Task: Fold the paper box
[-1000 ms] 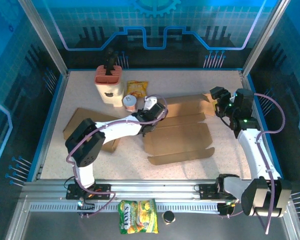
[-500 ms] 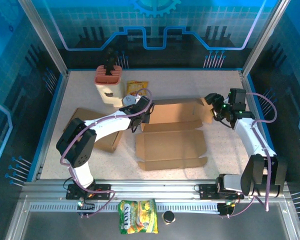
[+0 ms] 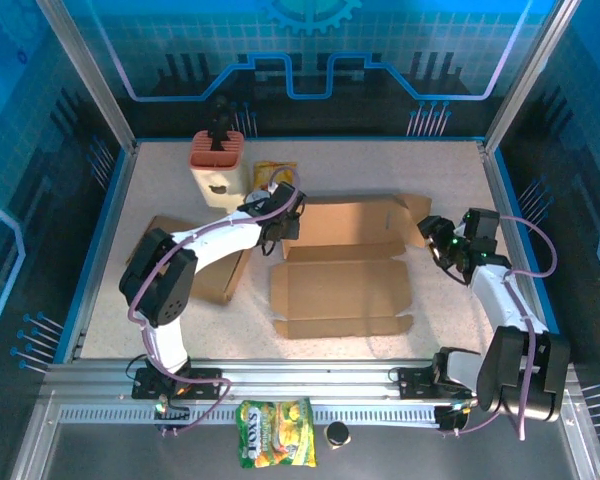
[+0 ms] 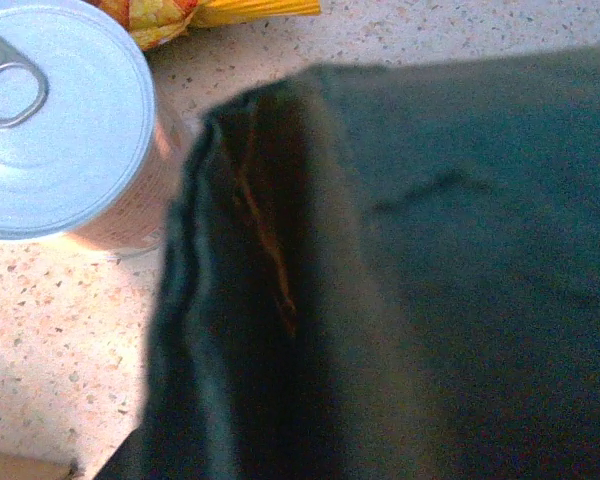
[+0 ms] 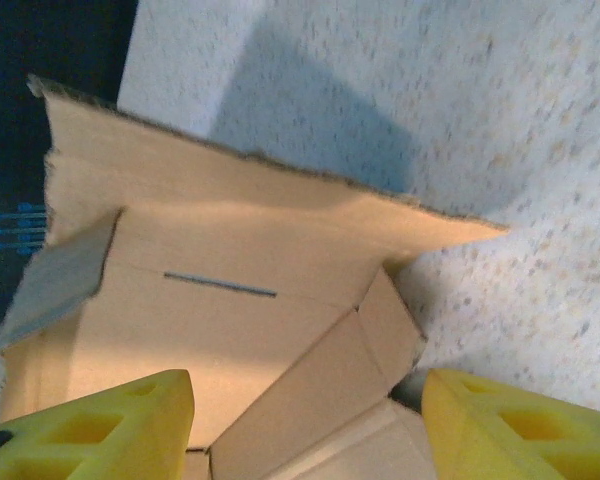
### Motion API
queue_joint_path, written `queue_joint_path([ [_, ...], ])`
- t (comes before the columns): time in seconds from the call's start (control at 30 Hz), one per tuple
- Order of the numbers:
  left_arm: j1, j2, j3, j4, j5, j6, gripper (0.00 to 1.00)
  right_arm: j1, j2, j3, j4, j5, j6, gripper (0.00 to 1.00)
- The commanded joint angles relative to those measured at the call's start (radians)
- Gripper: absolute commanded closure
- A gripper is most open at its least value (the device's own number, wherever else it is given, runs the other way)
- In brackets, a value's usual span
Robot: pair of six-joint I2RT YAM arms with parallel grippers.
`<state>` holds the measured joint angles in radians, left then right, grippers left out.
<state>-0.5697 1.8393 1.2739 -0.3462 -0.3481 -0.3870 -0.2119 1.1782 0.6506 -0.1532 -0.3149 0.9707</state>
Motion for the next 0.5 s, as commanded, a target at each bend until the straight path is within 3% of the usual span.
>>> queue_joint_path([
  [0.0, 0.025, 0.029, 0.052, -0.035, 0.061, -0.006, 1.00, -0.045, 0.024, 0.062, 0.034, 0.005, -0.094, 0.38],
  [0.1, 0.043, 0.035, 0.075, -0.035, 0.089, 0.014, 1.00, -0.060, 0.097, 0.144, 0.017, 0.001, -0.195, 0.40],
  [0.2, 0.060, 0.047, 0.104, -0.046, 0.116, 0.048, 1.00, -0.089, 0.176, 0.204, 0.023, -0.044, -0.282, 0.48],
  [0.47, 0.093, 0.072, 0.136, -0.053, 0.155, 0.095, 1.00, -0.081, 0.453, 0.414, -0.075, -0.132, -0.430, 0.50],
])
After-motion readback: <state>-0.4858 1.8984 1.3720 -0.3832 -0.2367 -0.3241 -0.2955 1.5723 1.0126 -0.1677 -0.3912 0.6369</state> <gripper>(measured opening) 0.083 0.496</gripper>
